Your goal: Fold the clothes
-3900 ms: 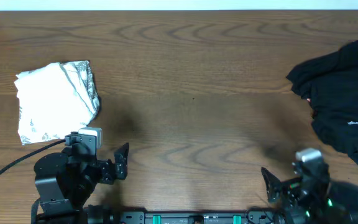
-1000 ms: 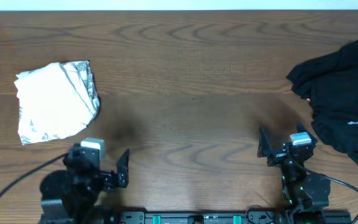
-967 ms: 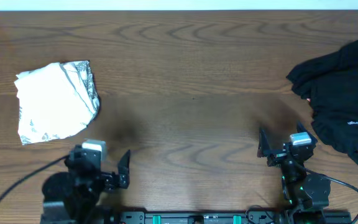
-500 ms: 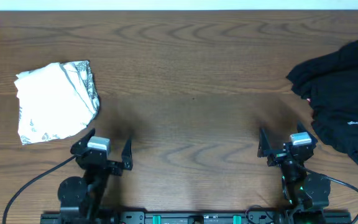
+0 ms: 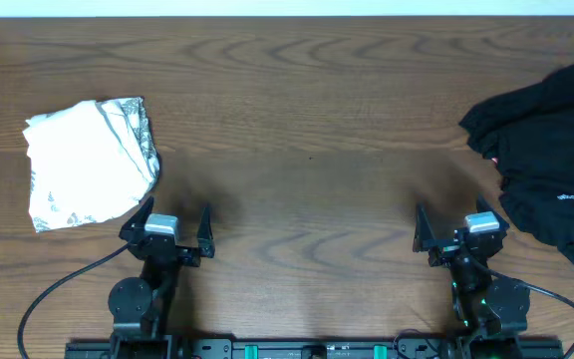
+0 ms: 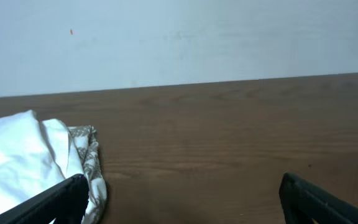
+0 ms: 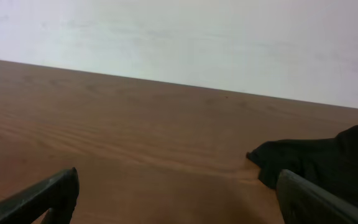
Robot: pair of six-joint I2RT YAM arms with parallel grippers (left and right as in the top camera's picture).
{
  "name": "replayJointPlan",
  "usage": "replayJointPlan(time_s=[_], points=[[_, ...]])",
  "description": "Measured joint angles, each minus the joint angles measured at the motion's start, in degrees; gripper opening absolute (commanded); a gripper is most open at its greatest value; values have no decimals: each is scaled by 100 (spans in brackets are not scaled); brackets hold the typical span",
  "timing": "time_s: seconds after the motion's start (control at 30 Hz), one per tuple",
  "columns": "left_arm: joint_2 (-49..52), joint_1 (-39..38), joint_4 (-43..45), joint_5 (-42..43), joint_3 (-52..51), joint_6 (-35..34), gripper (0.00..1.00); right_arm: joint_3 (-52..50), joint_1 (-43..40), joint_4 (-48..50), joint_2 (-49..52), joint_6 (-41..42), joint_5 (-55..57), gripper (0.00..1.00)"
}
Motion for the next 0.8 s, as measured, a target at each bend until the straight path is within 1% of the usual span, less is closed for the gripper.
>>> replayJointPlan(time_s=[0.3,0.8], points=[[0,0,-17,-17,9,-151,98,0,0,0,0,0,0,99],[2,0,-28,-55,11,-153,98,0,0,0,0,0,0,99]])
